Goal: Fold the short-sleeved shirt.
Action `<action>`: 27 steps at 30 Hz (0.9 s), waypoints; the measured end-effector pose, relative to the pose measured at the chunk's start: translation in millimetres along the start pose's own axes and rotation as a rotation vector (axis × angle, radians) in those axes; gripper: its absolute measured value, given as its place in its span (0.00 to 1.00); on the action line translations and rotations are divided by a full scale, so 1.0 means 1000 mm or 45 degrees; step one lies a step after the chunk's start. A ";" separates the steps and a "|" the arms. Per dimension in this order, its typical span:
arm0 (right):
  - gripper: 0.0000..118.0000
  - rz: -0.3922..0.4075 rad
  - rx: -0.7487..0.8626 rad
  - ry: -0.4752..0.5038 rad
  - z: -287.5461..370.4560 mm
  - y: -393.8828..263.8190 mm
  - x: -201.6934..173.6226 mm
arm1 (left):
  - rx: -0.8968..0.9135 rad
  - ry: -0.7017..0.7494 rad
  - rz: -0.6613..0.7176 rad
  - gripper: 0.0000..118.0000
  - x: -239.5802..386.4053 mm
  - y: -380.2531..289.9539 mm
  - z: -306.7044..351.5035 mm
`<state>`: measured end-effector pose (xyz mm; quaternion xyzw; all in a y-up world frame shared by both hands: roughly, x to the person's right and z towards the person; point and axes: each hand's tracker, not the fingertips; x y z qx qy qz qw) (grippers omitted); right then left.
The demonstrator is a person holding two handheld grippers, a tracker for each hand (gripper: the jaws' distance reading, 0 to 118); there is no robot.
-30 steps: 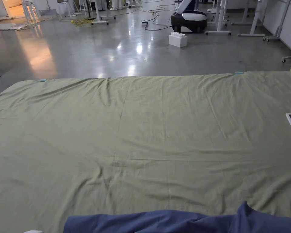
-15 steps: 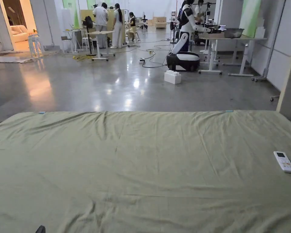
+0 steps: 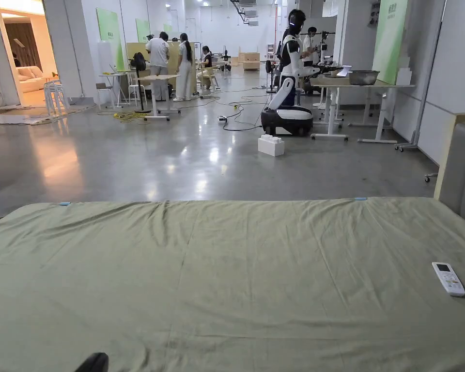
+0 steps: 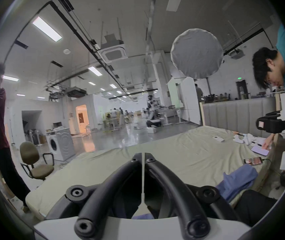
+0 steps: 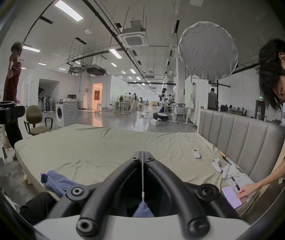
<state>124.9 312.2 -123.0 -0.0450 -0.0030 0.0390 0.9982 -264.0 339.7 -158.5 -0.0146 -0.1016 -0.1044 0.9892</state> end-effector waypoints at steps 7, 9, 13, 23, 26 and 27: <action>0.00 0.017 0.011 0.004 -0.001 -0.001 0.000 | -0.038 -0.014 0.086 0.00 -0.001 -0.005 -0.003; 0.00 0.024 0.016 0.001 -0.002 0.001 -0.003 | -0.035 -0.012 0.086 0.00 -0.003 -0.004 -0.003; 0.00 0.004 0.009 0.005 -0.004 0.000 -0.002 | -0.042 -0.010 0.118 0.00 -0.010 -0.006 -0.006; 0.00 -0.041 -0.065 0.024 -0.008 -0.015 0.001 | -0.291 -0.047 0.557 0.27 -0.089 -0.054 -0.032; 0.00 -0.141 -0.182 0.038 -0.014 -0.029 0.004 | -0.398 -0.123 0.773 0.86 -0.119 -0.107 -0.050; 0.00 -0.100 -0.144 0.031 -0.014 -0.028 0.004 | -0.462 -0.145 0.854 0.87 -0.126 -0.122 -0.056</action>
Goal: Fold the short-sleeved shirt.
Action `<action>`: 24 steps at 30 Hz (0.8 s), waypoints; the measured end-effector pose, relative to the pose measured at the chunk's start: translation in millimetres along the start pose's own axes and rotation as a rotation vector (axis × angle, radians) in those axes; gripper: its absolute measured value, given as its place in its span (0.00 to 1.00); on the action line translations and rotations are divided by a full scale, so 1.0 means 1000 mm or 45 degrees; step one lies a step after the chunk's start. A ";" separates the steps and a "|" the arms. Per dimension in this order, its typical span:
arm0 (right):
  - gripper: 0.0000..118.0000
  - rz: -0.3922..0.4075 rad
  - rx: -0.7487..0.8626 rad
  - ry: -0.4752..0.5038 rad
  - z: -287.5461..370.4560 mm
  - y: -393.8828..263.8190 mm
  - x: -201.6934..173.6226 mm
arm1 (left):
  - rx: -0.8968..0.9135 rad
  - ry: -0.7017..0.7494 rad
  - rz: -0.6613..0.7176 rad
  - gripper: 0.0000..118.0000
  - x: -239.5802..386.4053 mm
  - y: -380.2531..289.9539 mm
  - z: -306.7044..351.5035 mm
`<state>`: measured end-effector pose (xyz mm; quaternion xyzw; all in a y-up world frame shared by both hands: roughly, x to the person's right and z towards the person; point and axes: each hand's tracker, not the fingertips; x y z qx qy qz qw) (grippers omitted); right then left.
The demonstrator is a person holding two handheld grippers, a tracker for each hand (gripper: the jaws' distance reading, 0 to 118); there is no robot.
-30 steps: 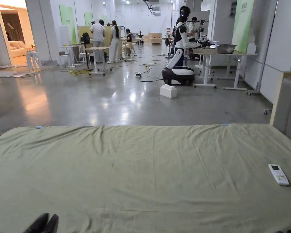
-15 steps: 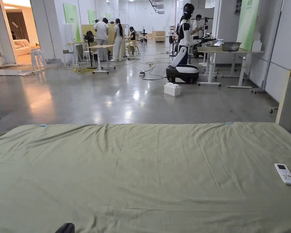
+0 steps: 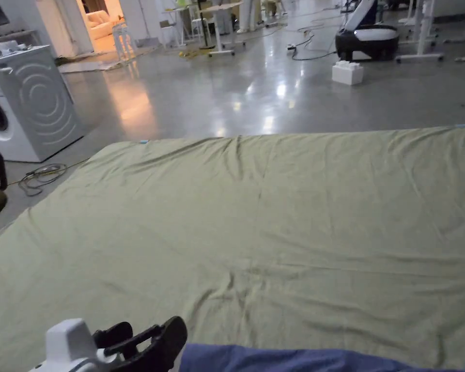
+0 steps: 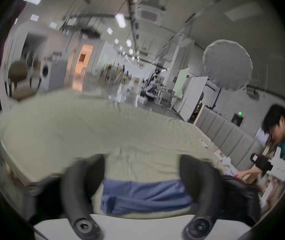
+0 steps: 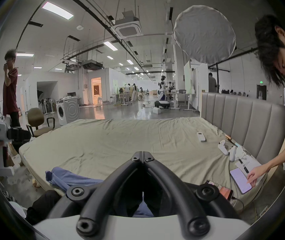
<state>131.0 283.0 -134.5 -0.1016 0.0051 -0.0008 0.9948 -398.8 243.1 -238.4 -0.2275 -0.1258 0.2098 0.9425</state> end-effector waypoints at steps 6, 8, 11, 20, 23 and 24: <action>0.00 -0.078 -0.131 0.019 -0.010 -0.008 0.002 | -0.228 0.033 0.273 0.87 -0.077 -0.048 -0.065; 0.00 -0.115 -0.153 0.000 -0.014 -0.010 0.000 | -0.310 -0.007 0.343 0.87 -0.093 -0.062 -0.088; 0.00 -0.153 -0.192 -0.025 -0.019 -0.010 -0.006 | -0.393 -0.090 0.462 0.87 -0.107 -0.081 -0.116; 0.00 -0.153 -0.252 -0.050 -0.016 -0.011 -0.014 | -0.439 -0.241 0.647 0.11 -0.105 -0.088 -0.154; 0.00 -0.158 -0.259 -0.052 -0.014 -0.011 -0.014 | -0.468 -0.181 0.607 0.11 -0.105 -0.088 -0.159; 0.00 -0.161 -0.263 -0.052 -0.014 -0.010 -0.015 | -0.460 -0.185 0.608 0.11 -0.106 -0.088 -0.158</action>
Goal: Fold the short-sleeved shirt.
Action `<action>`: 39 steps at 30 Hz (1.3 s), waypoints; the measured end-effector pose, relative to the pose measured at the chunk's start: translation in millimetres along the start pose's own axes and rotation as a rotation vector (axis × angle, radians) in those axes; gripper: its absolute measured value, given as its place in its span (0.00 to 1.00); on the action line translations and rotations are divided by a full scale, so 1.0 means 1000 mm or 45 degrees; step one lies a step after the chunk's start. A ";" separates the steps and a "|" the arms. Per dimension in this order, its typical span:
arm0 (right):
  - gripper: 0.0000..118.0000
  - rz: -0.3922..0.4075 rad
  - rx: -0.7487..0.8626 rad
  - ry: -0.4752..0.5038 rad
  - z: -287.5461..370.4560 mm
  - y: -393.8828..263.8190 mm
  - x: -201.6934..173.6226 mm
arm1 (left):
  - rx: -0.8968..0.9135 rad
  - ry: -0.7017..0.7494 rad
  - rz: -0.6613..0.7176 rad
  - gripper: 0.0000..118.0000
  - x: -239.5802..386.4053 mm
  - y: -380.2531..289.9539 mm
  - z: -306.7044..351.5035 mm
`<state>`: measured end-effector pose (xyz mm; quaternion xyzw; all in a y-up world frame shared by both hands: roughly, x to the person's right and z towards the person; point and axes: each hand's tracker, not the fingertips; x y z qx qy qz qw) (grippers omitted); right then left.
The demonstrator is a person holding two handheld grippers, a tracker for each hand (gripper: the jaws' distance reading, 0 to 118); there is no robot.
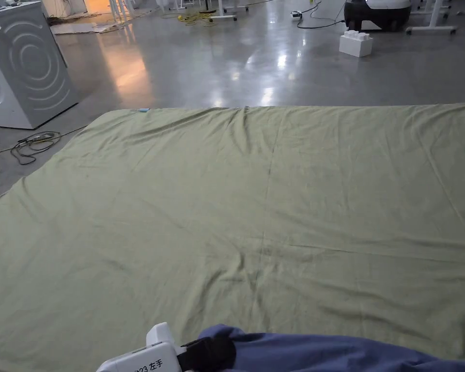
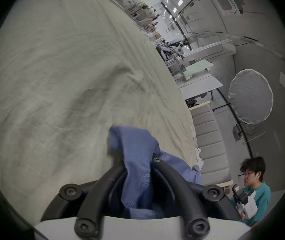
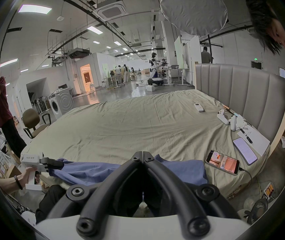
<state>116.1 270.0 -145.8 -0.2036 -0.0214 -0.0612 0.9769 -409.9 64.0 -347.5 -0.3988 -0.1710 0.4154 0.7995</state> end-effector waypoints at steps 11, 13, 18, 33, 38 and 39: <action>0.00 -0.040 -0.003 0.019 0.000 0.004 0.002 | 0.307 0.094 -0.049 0.09 0.015 0.050 0.070; 0.00 -0.051 -0.005 0.030 -0.001 0.002 0.005 | 0.394 0.162 -0.073 0.09 0.015 0.069 0.096; 0.00 -0.074 0.007 0.048 0.004 -0.001 0.012 | 0.385 0.292 -0.205 0.09 0.040 0.084 0.120; 0.00 -0.120 0.034 0.040 0.035 -0.001 0.032 | -0.118 0.288 -0.685 0.09 0.194 -0.091 -0.074; 0.00 -0.132 0.012 0.007 0.039 -0.017 0.054 | -0.203 0.386 -0.741 0.57 0.187 -0.106 -0.108; 0.00 -0.137 0.007 0.005 0.038 -0.019 0.055 | -0.233 0.333 -0.737 0.60 0.188 -0.104 -0.107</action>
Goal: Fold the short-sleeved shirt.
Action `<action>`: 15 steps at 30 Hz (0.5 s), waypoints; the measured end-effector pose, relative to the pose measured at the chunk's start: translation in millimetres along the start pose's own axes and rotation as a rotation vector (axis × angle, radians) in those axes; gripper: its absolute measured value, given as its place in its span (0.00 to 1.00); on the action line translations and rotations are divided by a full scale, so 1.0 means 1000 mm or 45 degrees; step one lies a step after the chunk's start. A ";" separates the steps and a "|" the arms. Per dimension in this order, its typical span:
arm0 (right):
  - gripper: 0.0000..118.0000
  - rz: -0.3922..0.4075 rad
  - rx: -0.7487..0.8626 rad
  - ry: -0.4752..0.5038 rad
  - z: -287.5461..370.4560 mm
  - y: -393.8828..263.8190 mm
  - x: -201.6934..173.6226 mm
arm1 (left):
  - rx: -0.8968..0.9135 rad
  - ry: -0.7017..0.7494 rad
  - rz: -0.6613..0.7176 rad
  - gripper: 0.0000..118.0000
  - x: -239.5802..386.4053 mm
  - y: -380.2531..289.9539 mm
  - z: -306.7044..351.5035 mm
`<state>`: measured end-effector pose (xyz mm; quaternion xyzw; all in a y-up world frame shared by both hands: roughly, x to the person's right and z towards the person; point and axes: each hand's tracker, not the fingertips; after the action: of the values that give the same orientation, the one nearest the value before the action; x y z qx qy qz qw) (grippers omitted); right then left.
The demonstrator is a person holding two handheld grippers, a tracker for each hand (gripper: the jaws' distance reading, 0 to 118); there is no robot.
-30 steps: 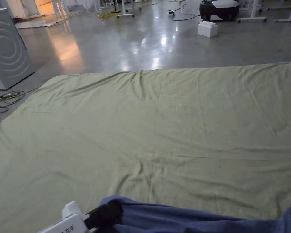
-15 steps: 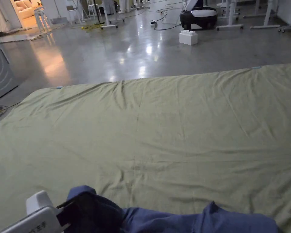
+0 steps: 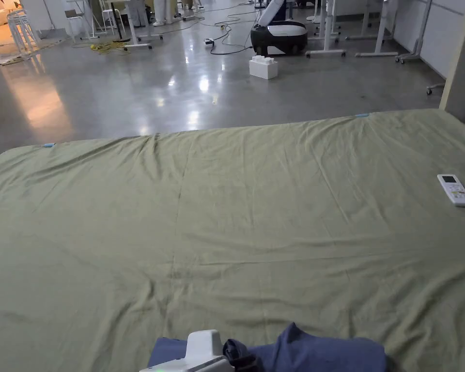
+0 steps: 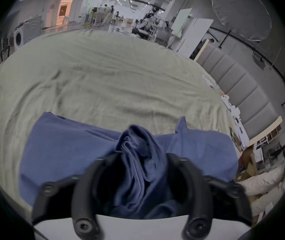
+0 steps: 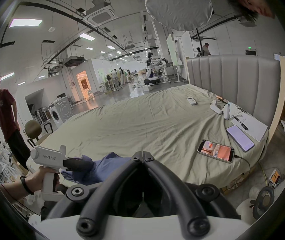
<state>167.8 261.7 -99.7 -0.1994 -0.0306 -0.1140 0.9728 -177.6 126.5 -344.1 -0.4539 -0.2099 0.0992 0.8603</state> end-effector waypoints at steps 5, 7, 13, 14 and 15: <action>0.00 -0.042 -0.021 0.044 -0.009 -0.012 0.006 | 0.257 -0.036 -0.105 0.66 -0.006 0.010 0.063; 0.00 -0.049 -0.031 0.063 -0.014 -0.016 0.004 | 0.310 -0.014 -0.026 0.58 -0.016 0.012 0.088; 0.00 -0.055 -0.040 0.101 -0.015 -0.023 0.002 | 0.228 -0.089 0.192 0.01 -0.045 -0.003 0.072; 0.00 -0.052 -0.041 0.100 -0.012 -0.023 0.001 | 0.171 -0.158 0.193 0.01 -0.045 -0.007 0.059; 0.00 -0.050 -0.040 0.096 -0.010 -0.024 0.001 | 0.148 -0.204 0.222 0.01 -0.042 -0.011 0.046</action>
<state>163.0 236.1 -99.7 -0.2096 0.0038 -0.1408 0.9676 -236.4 139.1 -323.4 -0.4106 -0.2315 0.2214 0.8537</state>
